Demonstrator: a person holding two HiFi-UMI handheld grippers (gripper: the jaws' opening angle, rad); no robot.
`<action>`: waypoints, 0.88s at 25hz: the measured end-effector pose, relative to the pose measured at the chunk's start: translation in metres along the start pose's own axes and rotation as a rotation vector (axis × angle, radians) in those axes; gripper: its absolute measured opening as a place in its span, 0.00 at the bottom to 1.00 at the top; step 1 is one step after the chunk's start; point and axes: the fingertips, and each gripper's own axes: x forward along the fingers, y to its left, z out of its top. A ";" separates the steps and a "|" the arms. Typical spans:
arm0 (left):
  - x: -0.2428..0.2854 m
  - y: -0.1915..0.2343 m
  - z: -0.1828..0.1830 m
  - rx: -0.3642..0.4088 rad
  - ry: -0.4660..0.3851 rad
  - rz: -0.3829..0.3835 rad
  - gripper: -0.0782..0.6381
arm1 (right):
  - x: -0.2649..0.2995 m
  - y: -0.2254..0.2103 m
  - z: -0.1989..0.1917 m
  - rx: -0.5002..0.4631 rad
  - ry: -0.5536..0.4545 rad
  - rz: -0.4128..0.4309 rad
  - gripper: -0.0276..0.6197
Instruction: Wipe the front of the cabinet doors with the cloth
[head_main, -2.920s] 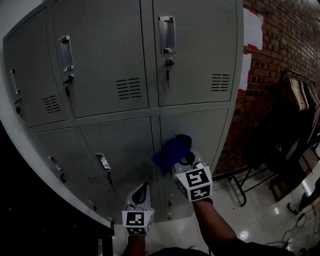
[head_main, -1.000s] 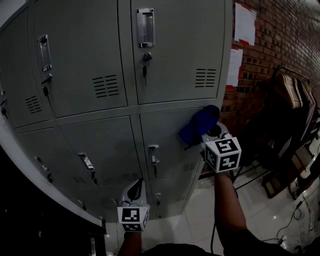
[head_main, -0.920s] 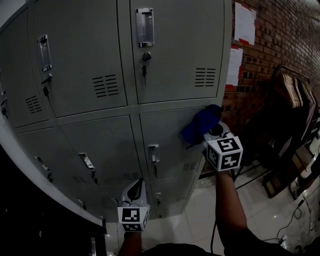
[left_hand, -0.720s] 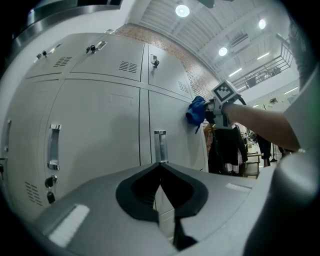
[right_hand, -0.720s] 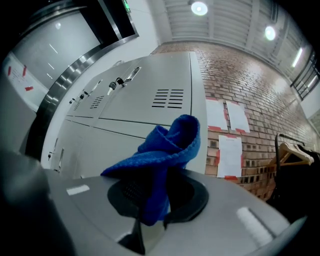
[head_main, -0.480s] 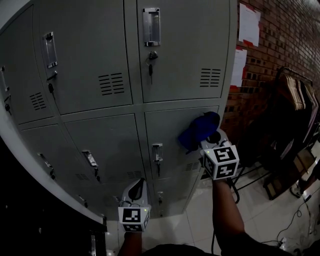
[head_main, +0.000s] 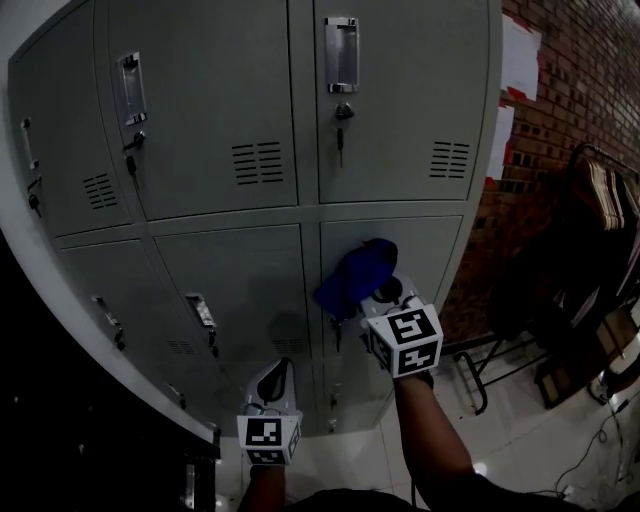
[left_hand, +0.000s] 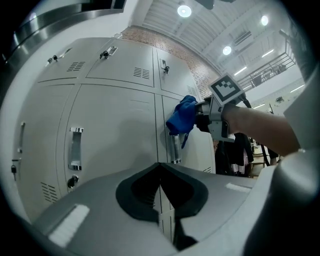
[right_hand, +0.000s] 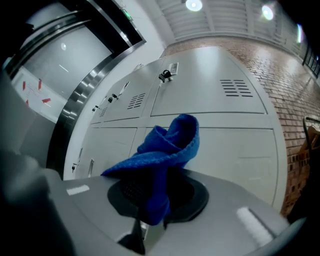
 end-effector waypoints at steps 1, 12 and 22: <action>-0.002 0.003 -0.001 -0.004 0.001 0.007 0.13 | 0.004 0.006 0.003 -0.001 -0.003 0.013 0.14; -0.014 0.028 -0.008 -0.025 0.005 0.049 0.13 | 0.026 0.030 0.002 -0.012 0.009 0.047 0.14; -0.007 0.015 -0.011 -0.021 0.016 0.025 0.13 | 0.008 -0.010 -0.012 -0.003 0.035 -0.012 0.14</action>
